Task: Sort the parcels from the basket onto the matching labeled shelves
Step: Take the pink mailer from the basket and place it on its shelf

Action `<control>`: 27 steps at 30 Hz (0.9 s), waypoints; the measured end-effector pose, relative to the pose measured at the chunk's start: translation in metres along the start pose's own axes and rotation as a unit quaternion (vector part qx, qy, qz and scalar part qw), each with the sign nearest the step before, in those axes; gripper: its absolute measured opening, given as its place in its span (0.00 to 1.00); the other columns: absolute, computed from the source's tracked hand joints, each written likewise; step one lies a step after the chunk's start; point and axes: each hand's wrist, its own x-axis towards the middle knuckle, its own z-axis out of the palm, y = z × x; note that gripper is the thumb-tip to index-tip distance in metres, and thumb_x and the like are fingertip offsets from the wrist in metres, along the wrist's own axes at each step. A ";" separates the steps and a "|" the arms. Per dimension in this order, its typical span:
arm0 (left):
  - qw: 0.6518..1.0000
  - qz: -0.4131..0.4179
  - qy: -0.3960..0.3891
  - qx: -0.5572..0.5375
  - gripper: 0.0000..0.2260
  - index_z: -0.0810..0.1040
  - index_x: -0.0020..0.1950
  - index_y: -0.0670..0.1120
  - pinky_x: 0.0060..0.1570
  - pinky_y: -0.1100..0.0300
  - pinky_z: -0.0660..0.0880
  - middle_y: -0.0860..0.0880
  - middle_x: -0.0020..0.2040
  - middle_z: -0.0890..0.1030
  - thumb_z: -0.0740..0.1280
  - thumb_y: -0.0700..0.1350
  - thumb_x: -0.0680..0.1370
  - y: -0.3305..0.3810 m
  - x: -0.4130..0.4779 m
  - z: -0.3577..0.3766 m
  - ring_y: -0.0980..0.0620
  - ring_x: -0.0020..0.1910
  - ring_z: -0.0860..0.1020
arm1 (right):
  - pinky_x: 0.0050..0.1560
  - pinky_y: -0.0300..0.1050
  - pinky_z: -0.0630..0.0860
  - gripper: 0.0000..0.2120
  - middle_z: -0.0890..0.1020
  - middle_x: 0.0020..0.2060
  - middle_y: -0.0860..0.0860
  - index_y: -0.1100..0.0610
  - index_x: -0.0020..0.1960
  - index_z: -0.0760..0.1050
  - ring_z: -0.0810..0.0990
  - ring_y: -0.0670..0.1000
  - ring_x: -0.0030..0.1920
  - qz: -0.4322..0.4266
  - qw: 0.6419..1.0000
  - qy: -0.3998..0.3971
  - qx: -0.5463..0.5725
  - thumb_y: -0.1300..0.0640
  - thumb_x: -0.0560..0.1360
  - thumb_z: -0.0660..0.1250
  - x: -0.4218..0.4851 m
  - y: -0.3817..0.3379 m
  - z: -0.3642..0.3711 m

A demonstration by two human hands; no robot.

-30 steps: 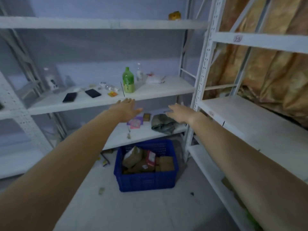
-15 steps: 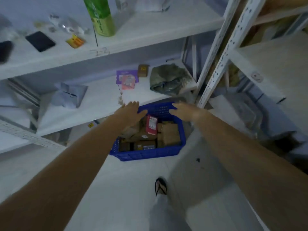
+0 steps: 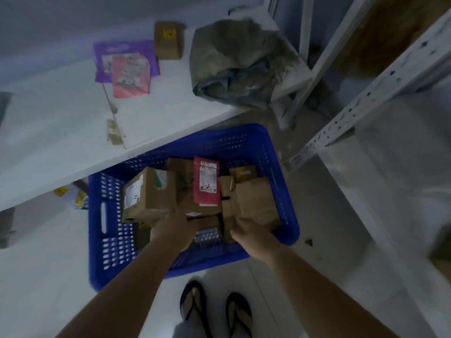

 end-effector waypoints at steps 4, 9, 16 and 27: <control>0.999 0.005 0.031 -0.006 0.20 0.63 0.70 0.45 0.55 0.50 0.72 0.42 0.65 0.72 0.55 0.52 0.80 0.004 0.092 0.049 0.42 0.62 0.73 | 0.59 0.53 0.73 0.15 0.78 0.60 0.58 0.59 0.62 0.72 0.77 0.59 0.58 0.003 0.999 0.037 0.000 0.54 0.80 0.56 0.099 0.018 0.043; 0.987 -0.045 0.067 -0.137 0.21 0.64 0.68 0.41 0.57 0.47 0.72 0.41 0.64 0.71 0.58 0.51 0.79 0.011 0.178 0.093 0.41 0.62 0.72 | 0.43 0.50 0.74 0.12 0.80 0.50 0.59 0.56 0.60 0.73 0.79 0.57 0.45 -0.016 0.998 0.060 0.028 0.57 0.80 0.57 0.184 0.023 0.075; 0.945 -0.142 0.143 -0.256 0.24 0.62 0.67 0.39 0.60 0.45 0.68 0.38 0.68 0.63 0.67 0.43 0.75 0.025 0.214 0.119 0.37 0.66 0.65 | 0.63 0.51 0.74 0.21 0.71 0.68 0.54 0.55 0.74 0.61 0.74 0.55 0.63 -0.017 0.995 0.098 0.029 0.56 0.82 0.55 0.229 0.027 0.091; 0.898 -0.105 0.156 -0.397 0.14 0.73 0.61 0.40 0.49 0.53 0.72 0.38 0.58 0.79 0.58 0.33 0.76 0.020 0.222 0.120 0.38 0.56 0.76 | 0.67 0.48 0.70 0.21 0.71 0.68 0.57 0.58 0.73 0.62 0.72 0.56 0.66 0.040 0.989 0.122 0.074 0.58 0.81 0.56 0.239 0.027 0.087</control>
